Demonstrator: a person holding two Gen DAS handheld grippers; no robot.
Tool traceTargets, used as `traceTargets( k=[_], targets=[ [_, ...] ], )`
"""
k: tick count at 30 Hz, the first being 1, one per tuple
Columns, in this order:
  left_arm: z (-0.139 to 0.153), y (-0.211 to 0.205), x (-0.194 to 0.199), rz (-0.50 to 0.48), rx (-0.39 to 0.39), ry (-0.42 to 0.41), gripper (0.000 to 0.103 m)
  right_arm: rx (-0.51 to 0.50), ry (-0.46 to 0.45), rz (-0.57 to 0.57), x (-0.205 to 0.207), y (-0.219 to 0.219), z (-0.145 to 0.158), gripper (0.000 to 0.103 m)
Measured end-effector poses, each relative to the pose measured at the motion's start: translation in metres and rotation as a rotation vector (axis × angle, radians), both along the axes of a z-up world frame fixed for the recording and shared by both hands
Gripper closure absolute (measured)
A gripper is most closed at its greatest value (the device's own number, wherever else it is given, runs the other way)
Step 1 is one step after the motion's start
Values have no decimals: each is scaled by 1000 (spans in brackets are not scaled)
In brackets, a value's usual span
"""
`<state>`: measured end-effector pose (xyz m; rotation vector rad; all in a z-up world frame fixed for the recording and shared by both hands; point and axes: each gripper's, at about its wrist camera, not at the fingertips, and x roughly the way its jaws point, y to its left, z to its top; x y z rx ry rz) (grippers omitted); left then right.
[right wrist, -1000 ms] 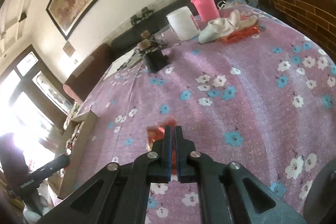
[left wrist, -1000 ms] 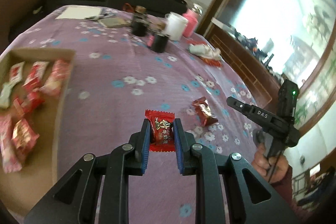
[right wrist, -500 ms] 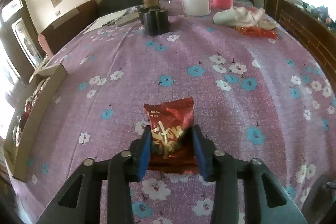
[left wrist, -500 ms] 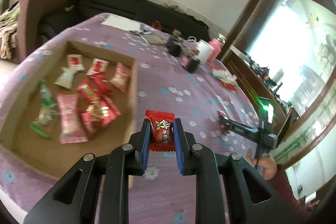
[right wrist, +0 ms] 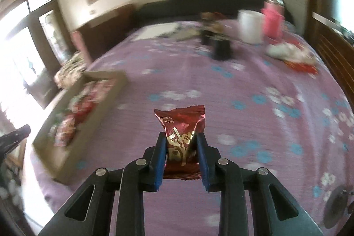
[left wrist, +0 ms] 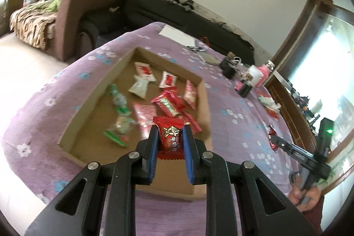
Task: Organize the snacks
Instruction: 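Carry the red packet and red candy over the cardboard box, then open both tools to drop the snacks into the box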
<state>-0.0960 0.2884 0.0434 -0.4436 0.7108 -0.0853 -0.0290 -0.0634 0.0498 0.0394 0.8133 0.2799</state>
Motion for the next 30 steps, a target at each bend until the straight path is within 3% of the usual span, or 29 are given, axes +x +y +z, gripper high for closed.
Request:
traceTargets(
  k=[6, 13, 19, 27, 30],
  targets=[
    [-19, 14, 8, 24, -5, 59, 85, 31, 21, 205, -15, 84, 10, 76],
    [-34, 23, 18, 48, 40, 114, 84, 20, 68, 383, -27, 175, -3, 76],
    [-40, 23, 24, 57, 91, 126, 84, -29, 85, 431, -24, 219, -19, 76],
    [-37, 26, 17, 103, 133, 112, 82, -77, 110, 430, -15, 236, -41, 76],
    [-31, 27, 12, 133, 160, 93, 55, -87, 114, 421, -10, 238, -47, 76]
  ],
)
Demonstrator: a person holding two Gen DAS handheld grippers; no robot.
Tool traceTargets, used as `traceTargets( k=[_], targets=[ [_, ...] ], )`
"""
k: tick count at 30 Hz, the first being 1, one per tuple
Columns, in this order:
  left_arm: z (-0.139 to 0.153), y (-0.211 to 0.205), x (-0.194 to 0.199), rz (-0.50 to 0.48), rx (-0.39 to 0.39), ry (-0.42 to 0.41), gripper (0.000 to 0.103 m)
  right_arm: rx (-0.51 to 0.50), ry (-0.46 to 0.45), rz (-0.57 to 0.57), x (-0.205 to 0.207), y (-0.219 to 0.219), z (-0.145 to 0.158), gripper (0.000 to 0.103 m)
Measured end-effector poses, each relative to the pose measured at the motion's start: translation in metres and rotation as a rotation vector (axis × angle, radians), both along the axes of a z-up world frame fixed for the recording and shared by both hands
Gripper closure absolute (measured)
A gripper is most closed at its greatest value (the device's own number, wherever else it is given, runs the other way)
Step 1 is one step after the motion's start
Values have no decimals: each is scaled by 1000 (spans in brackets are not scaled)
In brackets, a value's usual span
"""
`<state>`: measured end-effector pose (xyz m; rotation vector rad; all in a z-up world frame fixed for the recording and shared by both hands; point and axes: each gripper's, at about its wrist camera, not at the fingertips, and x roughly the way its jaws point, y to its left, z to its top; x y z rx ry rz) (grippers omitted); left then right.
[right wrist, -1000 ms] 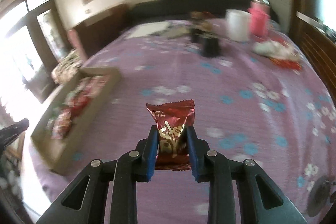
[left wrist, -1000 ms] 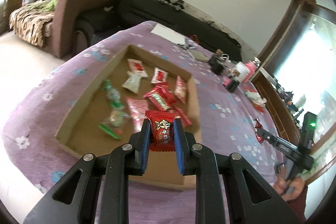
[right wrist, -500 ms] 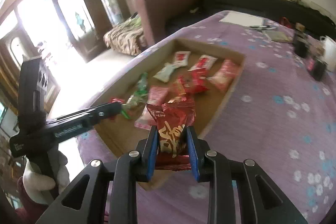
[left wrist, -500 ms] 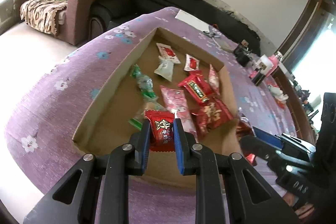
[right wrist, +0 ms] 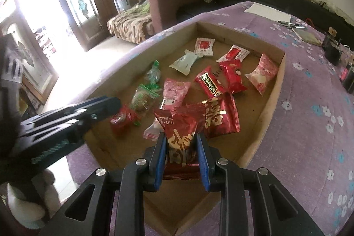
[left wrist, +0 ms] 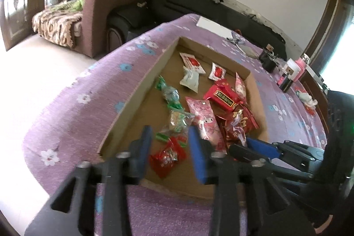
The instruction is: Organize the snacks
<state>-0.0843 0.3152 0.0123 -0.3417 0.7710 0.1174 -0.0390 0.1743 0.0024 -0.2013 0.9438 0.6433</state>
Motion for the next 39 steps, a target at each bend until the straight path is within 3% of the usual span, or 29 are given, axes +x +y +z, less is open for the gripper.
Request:
traceTargets(
  k=[1, 2, 6, 10, 14, 22, 25, 29, 39],
  targets=[
    [3, -1, -3, 13, 16, -12, 43, -3, -2, -3, 1, 0, -1, 76],
    [8, -2, -7, 26, 39, -33, 40, -7, -6, -6, 1, 1, -1, 75],
    [21, -10, -15, 52, 110, -71, 38, -20, -36, -26, 4, 1, -2, 73],
    [28, -14, -21, 79, 156, -87, 27, 1, -40, -24, 3, -2, 1, 66],
    [33, -17, -23, 96, 184, -90, 27, 50, -69, -23, -5, -10, 14, 53],
    [38, -27, -30, 132, 227, -86, 26, 108, -89, -60, -19, -33, 29, 48],
    [40, -33, -32, 150, 255, -84, 20, 124, -91, -81, -24, -45, 31, 47],
    [42, -42, -33, 157, 285, -79, 20, 136, -107, -115, -33, -63, 33, 43],
    [42, -75, -28, 126, 343, -51, 20, 105, -169, -151, -53, -92, 32, 34]
  ],
)
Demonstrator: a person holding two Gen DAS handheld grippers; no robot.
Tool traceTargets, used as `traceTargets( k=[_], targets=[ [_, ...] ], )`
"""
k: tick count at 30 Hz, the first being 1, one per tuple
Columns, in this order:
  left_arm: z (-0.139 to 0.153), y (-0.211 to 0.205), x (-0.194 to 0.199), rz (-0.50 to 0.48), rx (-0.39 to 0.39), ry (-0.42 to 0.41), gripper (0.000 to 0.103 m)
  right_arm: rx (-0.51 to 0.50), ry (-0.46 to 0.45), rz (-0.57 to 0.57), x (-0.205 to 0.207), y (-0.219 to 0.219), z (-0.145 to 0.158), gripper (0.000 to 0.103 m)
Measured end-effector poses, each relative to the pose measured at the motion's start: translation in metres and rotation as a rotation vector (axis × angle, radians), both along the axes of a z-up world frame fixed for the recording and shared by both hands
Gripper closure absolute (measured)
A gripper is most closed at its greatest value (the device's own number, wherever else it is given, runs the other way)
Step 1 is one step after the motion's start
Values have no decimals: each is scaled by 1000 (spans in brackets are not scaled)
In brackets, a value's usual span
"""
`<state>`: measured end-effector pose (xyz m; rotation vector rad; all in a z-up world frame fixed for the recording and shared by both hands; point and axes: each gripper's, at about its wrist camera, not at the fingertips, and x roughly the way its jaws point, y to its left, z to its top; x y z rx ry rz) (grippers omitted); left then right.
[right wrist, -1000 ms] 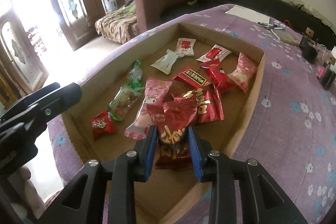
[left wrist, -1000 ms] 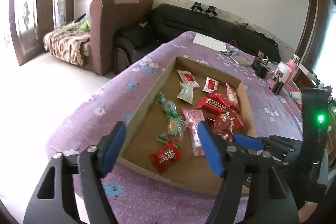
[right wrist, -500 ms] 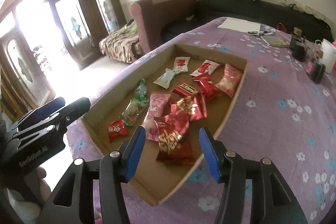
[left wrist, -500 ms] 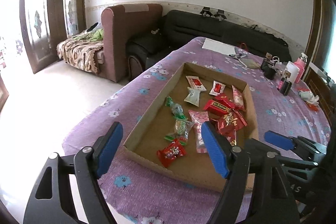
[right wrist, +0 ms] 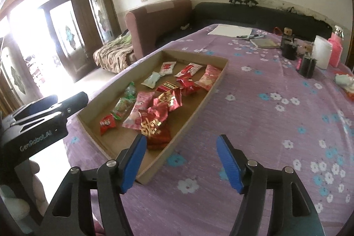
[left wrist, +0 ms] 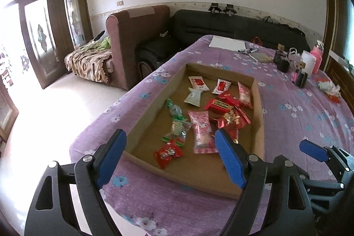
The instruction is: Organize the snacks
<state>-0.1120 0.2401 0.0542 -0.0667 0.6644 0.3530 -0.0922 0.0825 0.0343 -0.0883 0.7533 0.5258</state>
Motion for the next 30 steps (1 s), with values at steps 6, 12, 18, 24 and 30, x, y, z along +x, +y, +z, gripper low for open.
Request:
traceTargets(
  k=[6, 12, 18, 24, 30],
  targets=[
    [-4, -19, 5, -21, 23, 34, 20, -44, -57, 10, -14, -5, 0, 31],
    [-7, -27, 7, -30, 25, 58, 20, -58, -89, 13, -23, -9, 3, 27],
    [-7, -31, 6, -40, 22, 65, 20, -52, -82, 6, -23, -15, 3, 26],
    [-7, -35, 4, -50, 21, 59, 20, -50, -79, -4, -25, -18, 2, 26],
    [-6, -35, 2, -50, 17, 53, 20, -51, -75, -8, -26, -19, 1, 26]
  ],
)
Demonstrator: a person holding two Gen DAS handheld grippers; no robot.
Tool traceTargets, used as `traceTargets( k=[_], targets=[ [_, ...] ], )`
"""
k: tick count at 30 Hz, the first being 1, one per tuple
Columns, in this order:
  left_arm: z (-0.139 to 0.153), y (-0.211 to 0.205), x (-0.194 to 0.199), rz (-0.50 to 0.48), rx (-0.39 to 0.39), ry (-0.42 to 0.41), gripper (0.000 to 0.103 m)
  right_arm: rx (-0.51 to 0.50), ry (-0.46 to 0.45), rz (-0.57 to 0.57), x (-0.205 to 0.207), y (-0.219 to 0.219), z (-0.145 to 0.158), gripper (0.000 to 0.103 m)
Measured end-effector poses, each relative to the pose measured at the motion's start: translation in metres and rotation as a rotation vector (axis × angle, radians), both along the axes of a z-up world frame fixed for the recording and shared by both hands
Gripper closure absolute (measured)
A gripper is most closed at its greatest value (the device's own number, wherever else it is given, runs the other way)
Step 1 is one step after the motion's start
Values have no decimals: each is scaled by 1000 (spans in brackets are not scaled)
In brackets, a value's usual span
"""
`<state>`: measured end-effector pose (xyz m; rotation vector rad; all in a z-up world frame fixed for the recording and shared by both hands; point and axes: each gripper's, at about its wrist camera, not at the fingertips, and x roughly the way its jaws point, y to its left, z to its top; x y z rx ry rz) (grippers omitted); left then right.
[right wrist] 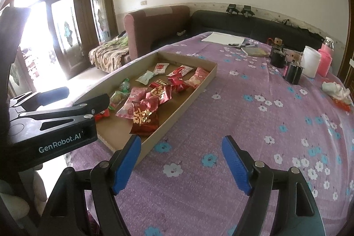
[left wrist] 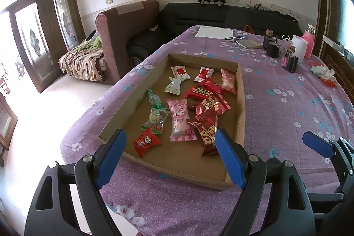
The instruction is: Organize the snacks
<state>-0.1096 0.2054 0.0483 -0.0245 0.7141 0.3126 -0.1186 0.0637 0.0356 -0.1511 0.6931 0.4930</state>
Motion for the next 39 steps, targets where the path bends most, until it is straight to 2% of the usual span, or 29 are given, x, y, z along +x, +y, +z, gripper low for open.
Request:
traceTargets(
  k=[11, 16, 23, 39],
  targets=[
    [4, 5, -6, 12, -24, -33, 20, -1, -3, 2, -2, 1, 0, 25],
    [8, 11, -14, 34, -31, -74, 20, -2, -3, 1, -2, 1, 0, 24],
    [15, 16, -26, 61, -15, -135, 20, -4, -7, 8, -5, 2, 0, 24],
    [24, 26, -46, 107, -10, -207, 20, -21, -38, 30, -22, 16, 9, 23]
  ],
)
